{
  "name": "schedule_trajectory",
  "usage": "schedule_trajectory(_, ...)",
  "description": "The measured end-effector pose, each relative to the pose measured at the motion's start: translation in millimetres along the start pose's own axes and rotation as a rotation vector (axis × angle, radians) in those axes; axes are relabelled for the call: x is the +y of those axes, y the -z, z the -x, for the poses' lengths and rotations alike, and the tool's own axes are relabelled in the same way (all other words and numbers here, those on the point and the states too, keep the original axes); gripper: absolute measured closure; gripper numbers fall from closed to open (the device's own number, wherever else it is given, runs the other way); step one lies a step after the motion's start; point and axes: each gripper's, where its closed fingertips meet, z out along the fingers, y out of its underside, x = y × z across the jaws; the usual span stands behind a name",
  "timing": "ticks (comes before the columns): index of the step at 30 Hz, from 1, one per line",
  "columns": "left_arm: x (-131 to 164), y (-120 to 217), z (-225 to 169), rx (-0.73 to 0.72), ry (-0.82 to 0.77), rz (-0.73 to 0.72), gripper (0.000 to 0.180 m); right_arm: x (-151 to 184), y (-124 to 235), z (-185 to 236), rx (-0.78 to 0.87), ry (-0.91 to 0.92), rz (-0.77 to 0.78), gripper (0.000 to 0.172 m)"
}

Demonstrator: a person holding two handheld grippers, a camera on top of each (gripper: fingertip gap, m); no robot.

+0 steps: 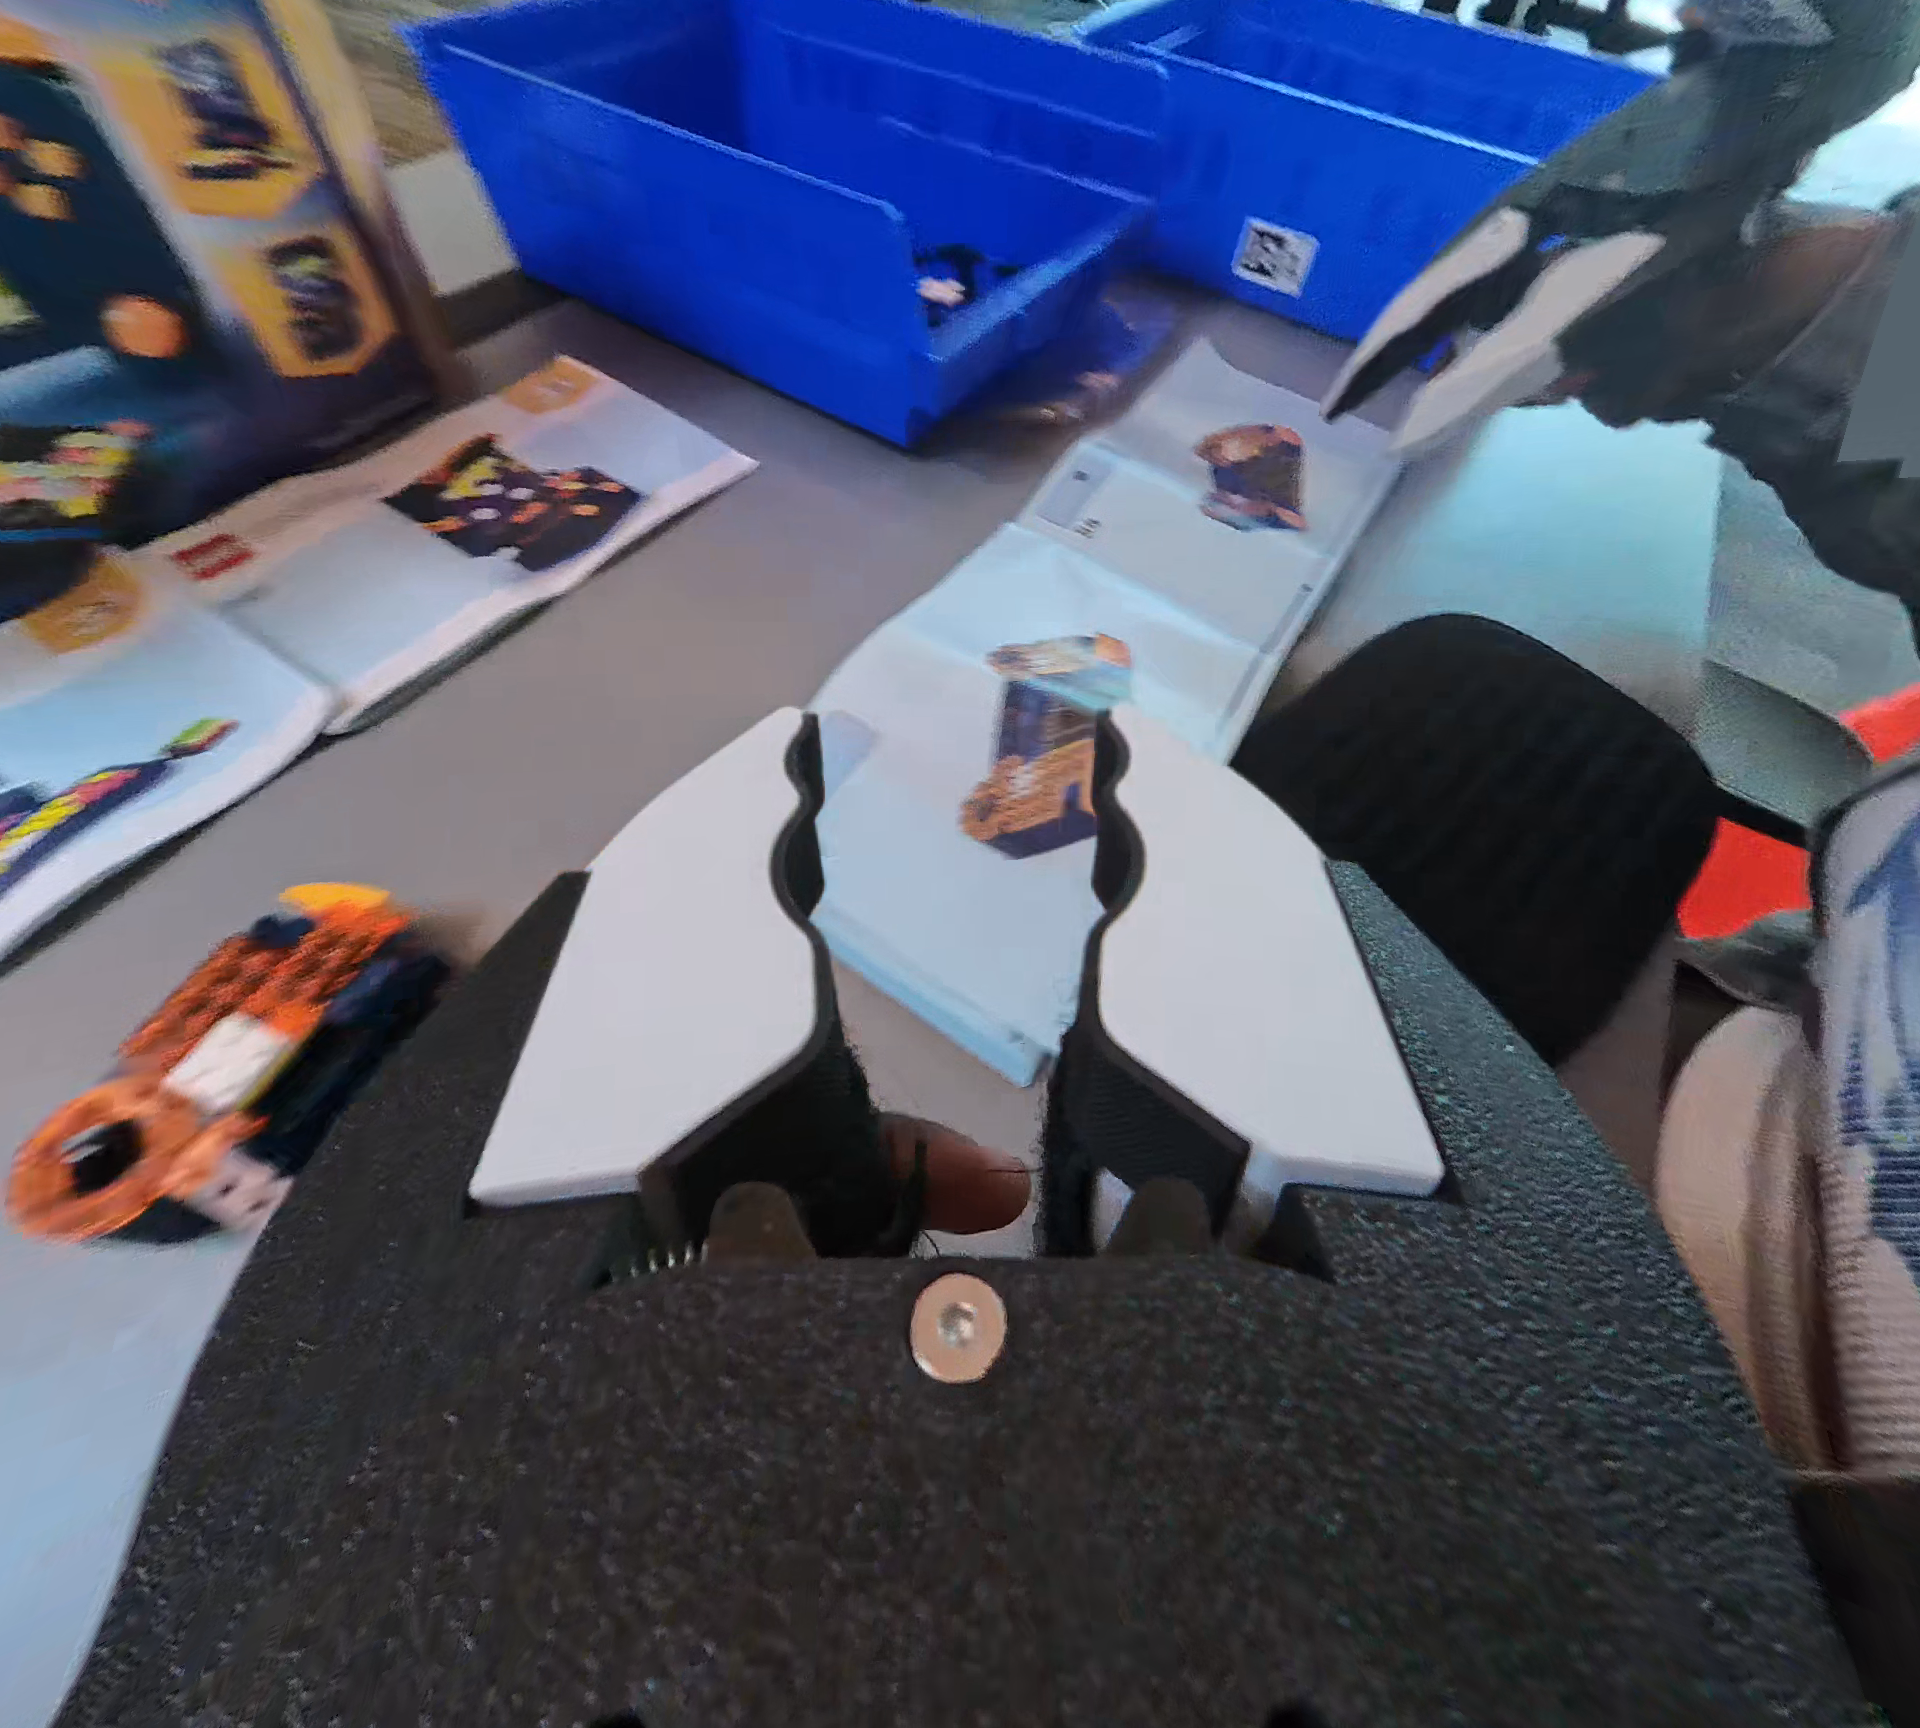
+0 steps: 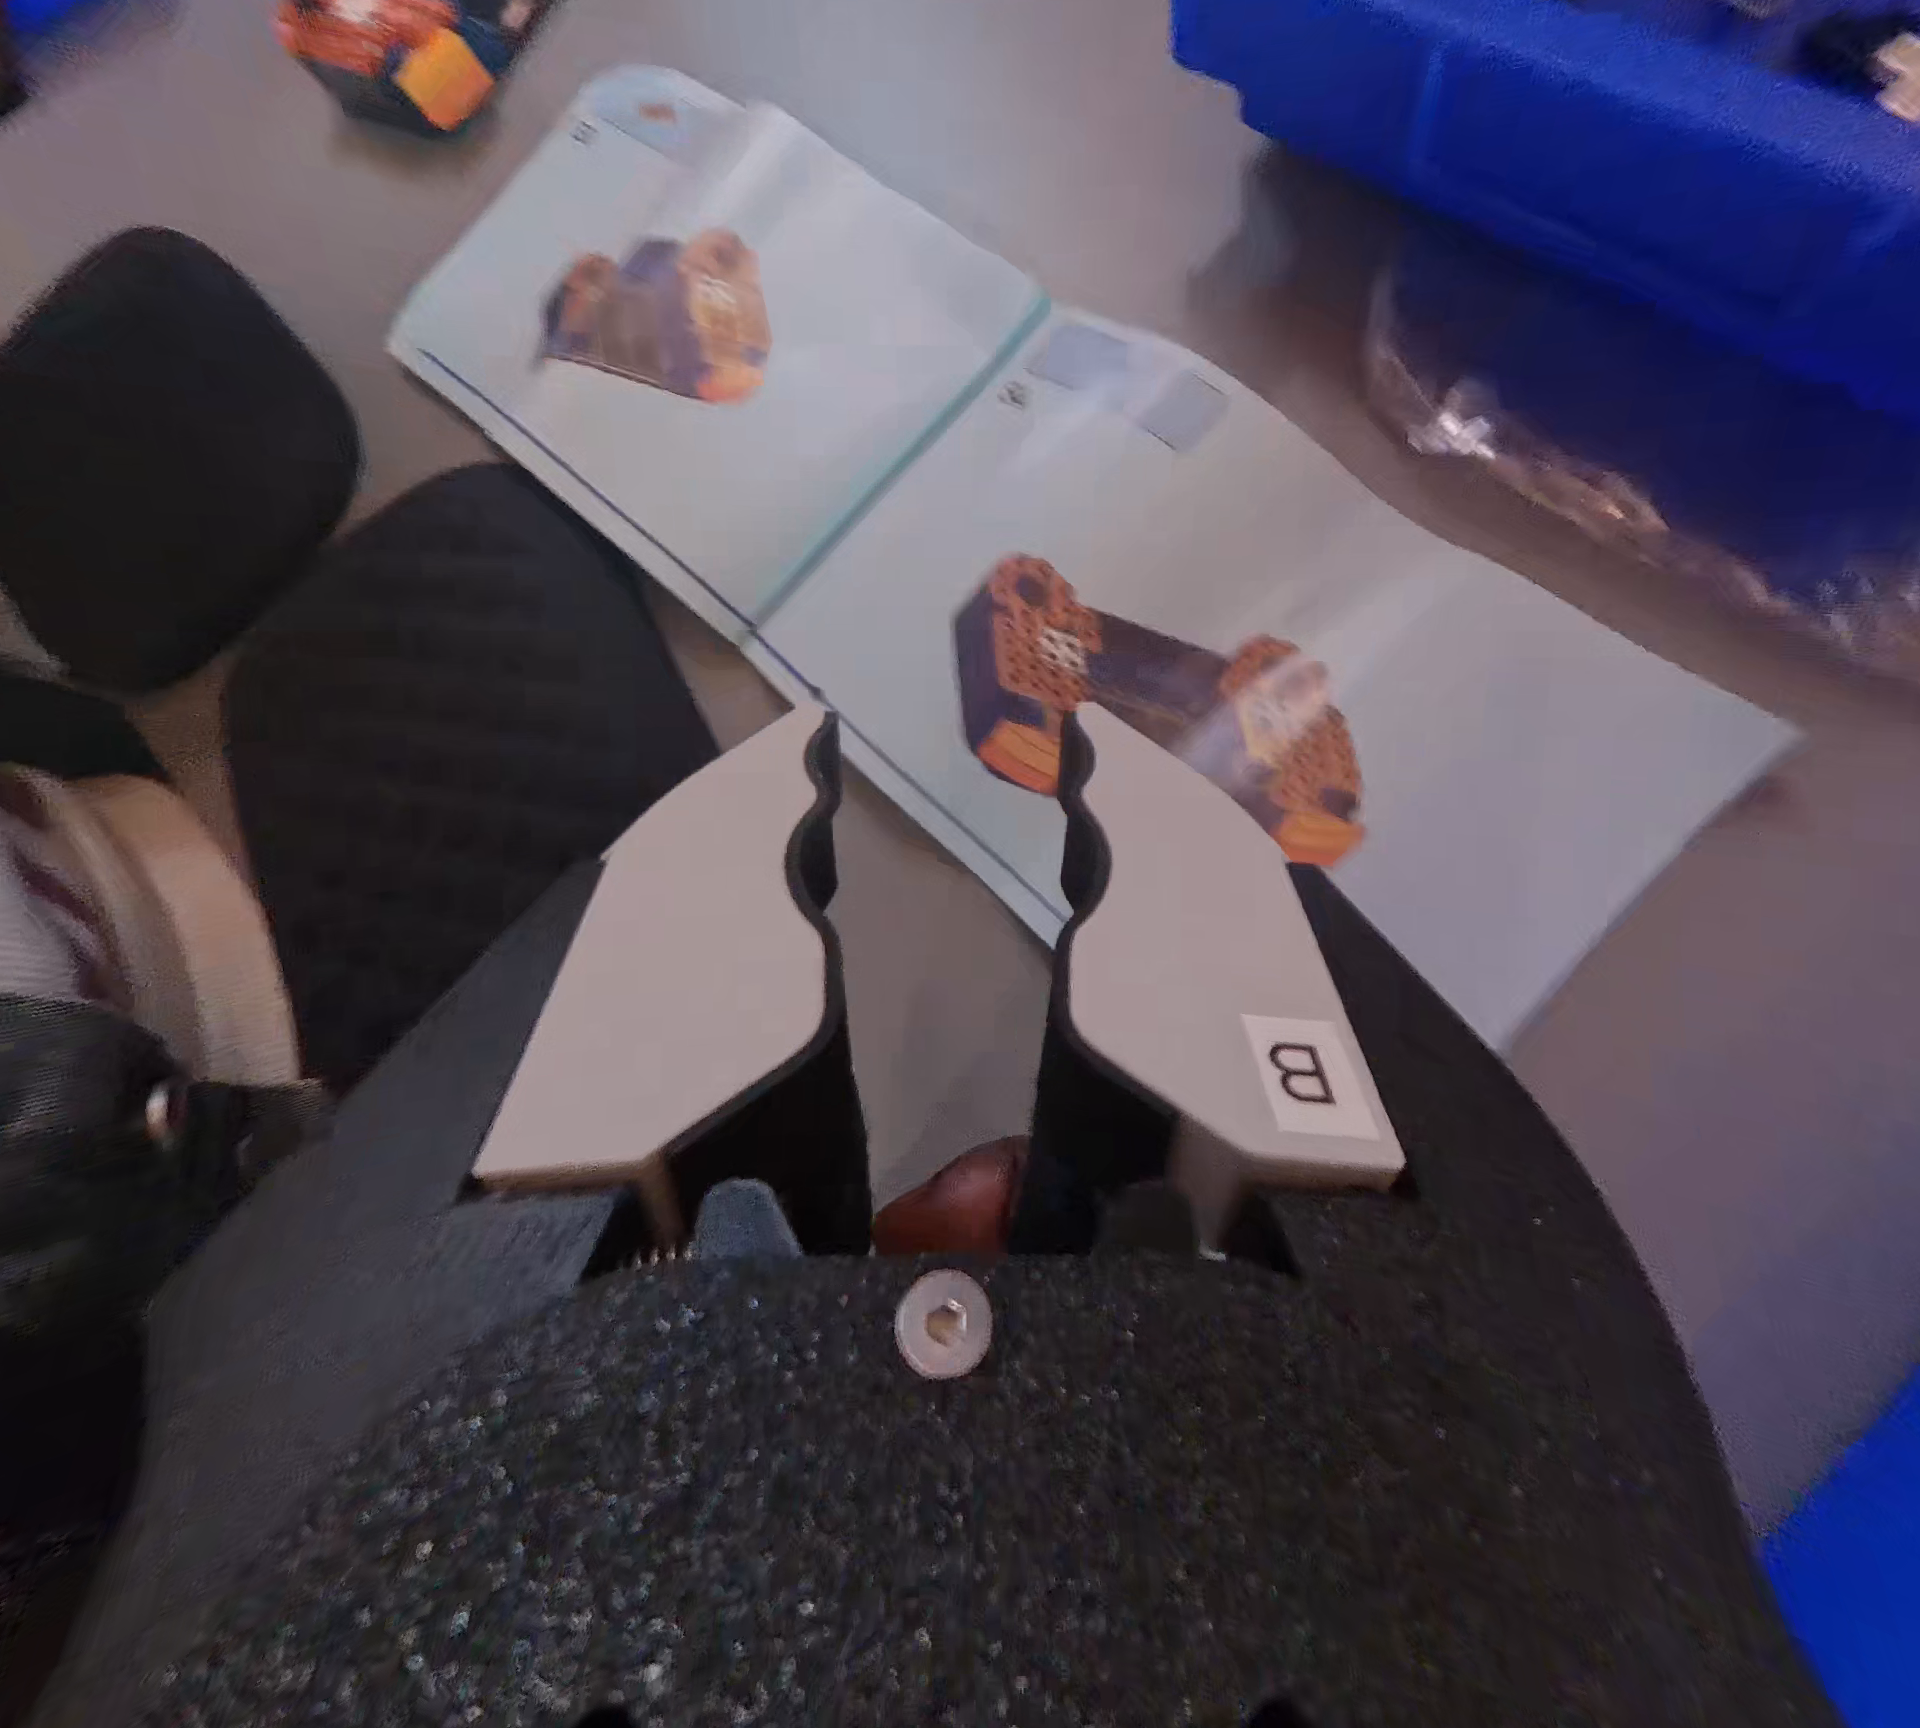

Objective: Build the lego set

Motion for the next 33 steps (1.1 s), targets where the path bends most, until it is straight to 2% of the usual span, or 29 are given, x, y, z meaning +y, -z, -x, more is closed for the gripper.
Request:
schedule_trajectory(3, 1, -21, -32, 0.066, -0.013, 0.047, 0.135, 9, 3, -22, 0.096, 0.016, 0.043, 0.137)
schedule_trajectory(6, 6, -43, -49, 0.100, -0.018, 0.099, 0.137, 17, 0, -34, 0.133, 0.071, 0.078, 0.145)
schedule_trajectory(10, 12, -74, -59, 0.122, -0.032, 0.150, 0.145, 5, -11, -27, 0.067, 0.178, -0.045, 0.172)
schedule_trajectory(12, 13, -91, -70, 0.162, -0.052, 0.179, 0.148, 12, -17, -18, -0.011, 0.259, -0.037, 0.172)
schedule_trajectory(14, 17, -107, -74, 0.164, -0.120, 0.228, 0.154, 20, -21, -20, -0.015, 0.309, -0.018, 0.172)
schedule_trajectory(17, 23, -128, -70, 0.132, -0.221, 0.281, 0.159, 31, -24, -34, 0.037, 0.342, 0.010, 0.172)
schedule_trajectory(21, 34, -149, -64, 0.120, -0.264, 0.334, 0.162, 32, -23, -32, -0.034, 0.308, -0.017, 0.172)
schedule_trajectory(26, 61, -160, -55, 0.124, -0.249, 0.415, 0.161, 33, -23, -30, -0.106, 0.240, -0.008, 0.172)
schedule_trajectory(33, 59, -161, -57, 0.241, -0.096, 0.361, 0.161, 34, -22, -26, -0.094, 0.297, -0.012, 0.172)
